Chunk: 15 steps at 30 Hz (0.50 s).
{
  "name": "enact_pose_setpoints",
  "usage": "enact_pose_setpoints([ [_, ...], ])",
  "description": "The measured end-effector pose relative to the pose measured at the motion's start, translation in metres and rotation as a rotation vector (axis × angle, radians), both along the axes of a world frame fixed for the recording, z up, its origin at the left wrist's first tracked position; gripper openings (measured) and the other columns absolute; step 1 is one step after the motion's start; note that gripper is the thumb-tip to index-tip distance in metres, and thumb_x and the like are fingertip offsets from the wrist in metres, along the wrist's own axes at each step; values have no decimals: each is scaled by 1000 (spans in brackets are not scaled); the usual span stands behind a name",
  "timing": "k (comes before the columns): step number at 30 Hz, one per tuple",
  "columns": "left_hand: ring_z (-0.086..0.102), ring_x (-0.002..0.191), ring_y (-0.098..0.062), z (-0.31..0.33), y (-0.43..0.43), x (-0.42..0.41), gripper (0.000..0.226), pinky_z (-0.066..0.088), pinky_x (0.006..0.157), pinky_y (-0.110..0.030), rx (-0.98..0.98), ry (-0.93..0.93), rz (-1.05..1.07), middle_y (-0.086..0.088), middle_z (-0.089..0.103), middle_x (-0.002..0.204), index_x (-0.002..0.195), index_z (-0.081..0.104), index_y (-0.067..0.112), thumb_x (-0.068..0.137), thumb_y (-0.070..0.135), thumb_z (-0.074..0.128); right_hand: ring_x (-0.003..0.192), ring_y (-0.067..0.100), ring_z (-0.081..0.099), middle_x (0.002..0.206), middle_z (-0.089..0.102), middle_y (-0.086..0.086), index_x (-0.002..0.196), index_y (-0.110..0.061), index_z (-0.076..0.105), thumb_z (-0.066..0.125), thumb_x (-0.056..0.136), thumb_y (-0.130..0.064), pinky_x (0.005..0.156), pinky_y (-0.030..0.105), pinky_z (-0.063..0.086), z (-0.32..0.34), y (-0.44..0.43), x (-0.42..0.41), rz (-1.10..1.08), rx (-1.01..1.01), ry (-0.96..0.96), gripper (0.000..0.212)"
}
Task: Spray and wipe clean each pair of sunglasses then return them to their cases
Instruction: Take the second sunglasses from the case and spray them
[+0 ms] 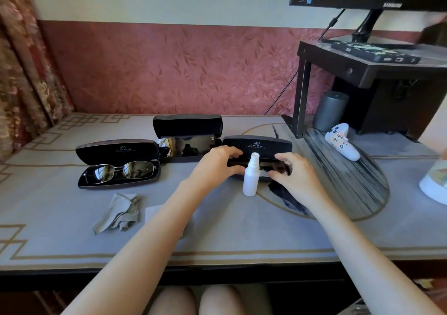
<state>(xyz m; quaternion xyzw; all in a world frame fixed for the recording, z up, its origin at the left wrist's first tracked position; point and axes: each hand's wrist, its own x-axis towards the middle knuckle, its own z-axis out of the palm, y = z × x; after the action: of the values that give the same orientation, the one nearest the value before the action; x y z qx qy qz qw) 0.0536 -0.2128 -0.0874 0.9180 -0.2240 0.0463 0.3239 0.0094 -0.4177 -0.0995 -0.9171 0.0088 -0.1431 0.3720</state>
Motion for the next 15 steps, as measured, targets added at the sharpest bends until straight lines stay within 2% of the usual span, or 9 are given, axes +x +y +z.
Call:
enact_pose_setpoints([
  [3, 58, 110, -17, 0, 0, 1, 49, 46, 93, -28, 33, -36, -17, -4, 62, 119, 127, 59, 14, 81, 25, 73, 112, 18, 53, 120, 59, 1, 125, -13, 60, 76, 81, -16, 87, 23, 35, 4, -1, 3, 37, -66, 6, 48],
  [5, 58, 110, -17, 0, 1, 2, 50, 46, 92, -28, 43, -46, -23, -4, 62, 118, 127, 60, 14, 81, 26, 74, 113, 19, 54, 121, 59, 1, 127, -13, 60, 77, 81, -19, 89, 26, 39, 5, -2, 4, 50, -130, -5, 50],
  [10, 59, 109, -16, -2, 1, 2, 49, 48, 92, -35, 81, -107, -24, -1, 63, 117, 127, 60, 17, 81, 30, 73, 108, 21, 59, 117, 62, 0, 127, -13, 61, 77, 82, -26, 83, 25, 40, 4, -7, 3, 70, -242, -71, 50],
  [15, 59, 109, -16, -4, 1, 2, 51, 48, 92, -33, 40, -138, -21, 0, 61, 118, 127, 60, 17, 79, 30, 75, 102, 18, 62, 117, 64, -1, 121, -11, 65, 77, 81, -23, 84, 25, 45, 1, -7, -3, 62, -209, -216, 44],
])
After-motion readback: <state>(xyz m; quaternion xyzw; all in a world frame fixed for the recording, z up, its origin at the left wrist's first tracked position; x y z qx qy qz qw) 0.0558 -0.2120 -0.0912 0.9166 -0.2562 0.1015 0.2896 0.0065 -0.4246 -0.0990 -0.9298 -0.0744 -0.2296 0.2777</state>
